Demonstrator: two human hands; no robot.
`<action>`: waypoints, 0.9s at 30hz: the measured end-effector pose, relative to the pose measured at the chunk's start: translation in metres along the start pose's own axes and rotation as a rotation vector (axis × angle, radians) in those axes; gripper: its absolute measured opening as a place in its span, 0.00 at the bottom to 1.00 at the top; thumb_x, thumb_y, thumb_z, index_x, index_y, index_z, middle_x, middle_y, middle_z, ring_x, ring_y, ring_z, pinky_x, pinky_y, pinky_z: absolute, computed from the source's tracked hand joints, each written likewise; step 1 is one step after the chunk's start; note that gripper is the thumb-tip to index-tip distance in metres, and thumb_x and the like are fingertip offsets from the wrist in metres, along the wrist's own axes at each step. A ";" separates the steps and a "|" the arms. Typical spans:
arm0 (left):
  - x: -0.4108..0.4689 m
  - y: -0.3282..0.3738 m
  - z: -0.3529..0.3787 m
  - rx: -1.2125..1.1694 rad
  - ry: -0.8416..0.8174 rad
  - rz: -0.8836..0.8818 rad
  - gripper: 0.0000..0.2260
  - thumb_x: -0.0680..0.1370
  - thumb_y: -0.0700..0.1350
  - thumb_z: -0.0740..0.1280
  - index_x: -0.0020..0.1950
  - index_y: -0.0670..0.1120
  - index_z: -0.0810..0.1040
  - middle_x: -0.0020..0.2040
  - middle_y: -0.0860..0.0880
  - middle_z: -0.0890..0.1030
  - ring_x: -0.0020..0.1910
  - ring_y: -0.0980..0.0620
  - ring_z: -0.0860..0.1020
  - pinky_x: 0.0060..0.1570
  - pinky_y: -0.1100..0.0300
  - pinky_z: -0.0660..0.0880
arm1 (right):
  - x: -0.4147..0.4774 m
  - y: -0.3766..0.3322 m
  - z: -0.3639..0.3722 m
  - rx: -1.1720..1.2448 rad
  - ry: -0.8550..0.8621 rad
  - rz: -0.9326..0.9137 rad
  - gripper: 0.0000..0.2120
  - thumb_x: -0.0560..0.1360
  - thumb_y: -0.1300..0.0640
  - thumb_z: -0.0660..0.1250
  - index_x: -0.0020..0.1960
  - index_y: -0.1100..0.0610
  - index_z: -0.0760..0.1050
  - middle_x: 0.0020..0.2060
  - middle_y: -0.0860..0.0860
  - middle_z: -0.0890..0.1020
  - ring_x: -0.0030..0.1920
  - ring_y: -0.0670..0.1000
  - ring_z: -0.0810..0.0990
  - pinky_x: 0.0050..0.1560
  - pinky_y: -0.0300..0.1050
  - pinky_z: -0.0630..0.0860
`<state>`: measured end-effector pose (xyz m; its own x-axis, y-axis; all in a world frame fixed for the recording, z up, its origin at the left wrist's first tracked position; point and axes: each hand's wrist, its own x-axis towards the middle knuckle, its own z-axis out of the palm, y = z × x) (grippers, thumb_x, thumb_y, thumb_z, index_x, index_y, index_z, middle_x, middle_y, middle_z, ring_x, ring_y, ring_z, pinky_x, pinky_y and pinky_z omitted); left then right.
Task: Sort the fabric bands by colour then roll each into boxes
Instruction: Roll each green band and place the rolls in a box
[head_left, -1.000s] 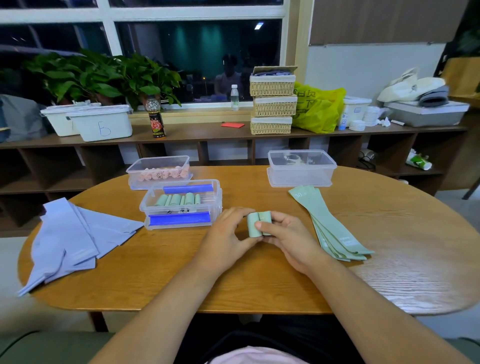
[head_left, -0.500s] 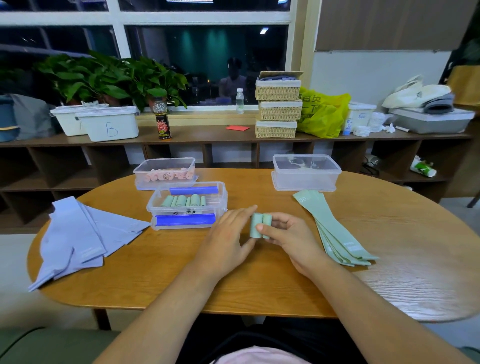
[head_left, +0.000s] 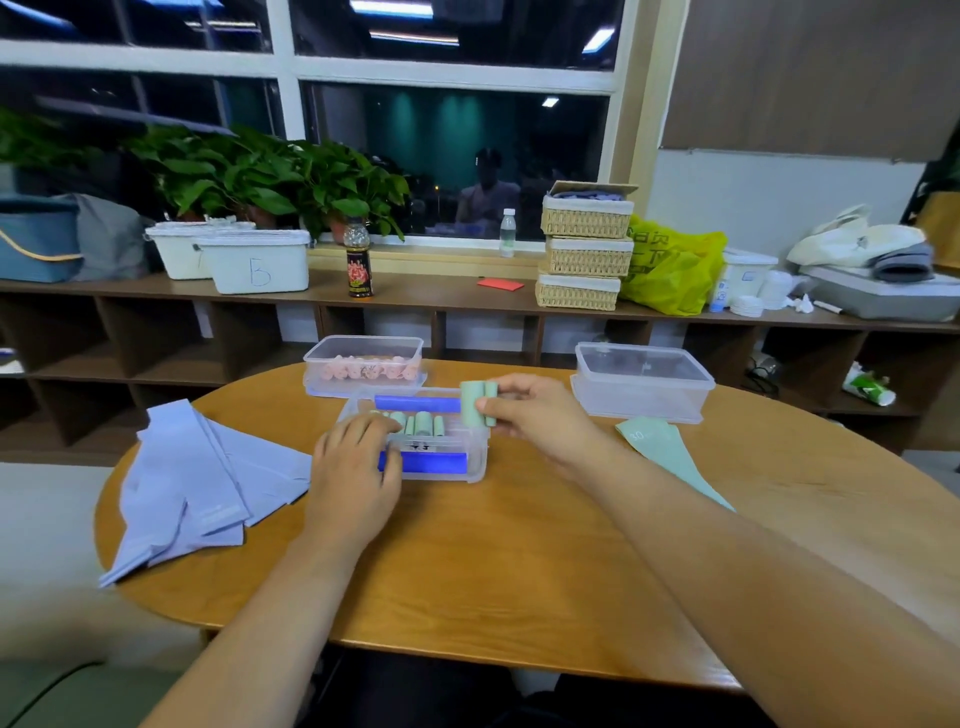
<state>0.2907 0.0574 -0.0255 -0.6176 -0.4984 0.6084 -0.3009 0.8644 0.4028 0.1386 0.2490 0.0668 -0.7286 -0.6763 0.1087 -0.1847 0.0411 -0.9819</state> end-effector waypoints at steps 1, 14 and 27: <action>0.000 -0.001 0.001 0.009 -0.008 -0.019 0.11 0.84 0.48 0.65 0.66 0.53 0.78 0.67 0.53 0.79 0.68 0.52 0.73 0.69 0.52 0.70 | 0.013 -0.004 0.007 -0.047 0.000 0.001 0.10 0.78 0.61 0.76 0.59 0.57 0.85 0.50 0.52 0.89 0.55 0.53 0.88 0.58 0.49 0.85; -0.001 -0.002 0.006 0.013 -0.017 -0.096 0.13 0.83 0.50 0.65 0.68 0.54 0.78 0.65 0.55 0.80 0.67 0.54 0.73 0.71 0.53 0.68 | 0.103 -0.010 0.066 -1.076 0.103 0.114 0.04 0.74 0.61 0.72 0.45 0.57 0.78 0.42 0.54 0.84 0.42 0.53 0.85 0.40 0.47 0.84; 0.000 -0.004 0.009 0.019 -0.018 -0.087 0.15 0.82 0.51 0.65 0.68 0.54 0.77 0.64 0.56 0.79 0.67 0.54 0.72 0.72 0.51 0.69 | 0.110 0.003 0.089 -1.226 0.086 0.108 0.10 0.79 0.59 0.71 0.41 0.55 0.73 0.40 0.53 0.80 0.39 0.50 0.81 0.33 0.42 0.75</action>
<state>0.2854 0.0541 -0.0330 -0.6015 -0.5703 0.5594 -0.3673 0.8193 0.4403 0.1168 0.1096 0.0616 -0.8108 -0.5782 0.0912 -0.5838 0.7876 -0.1972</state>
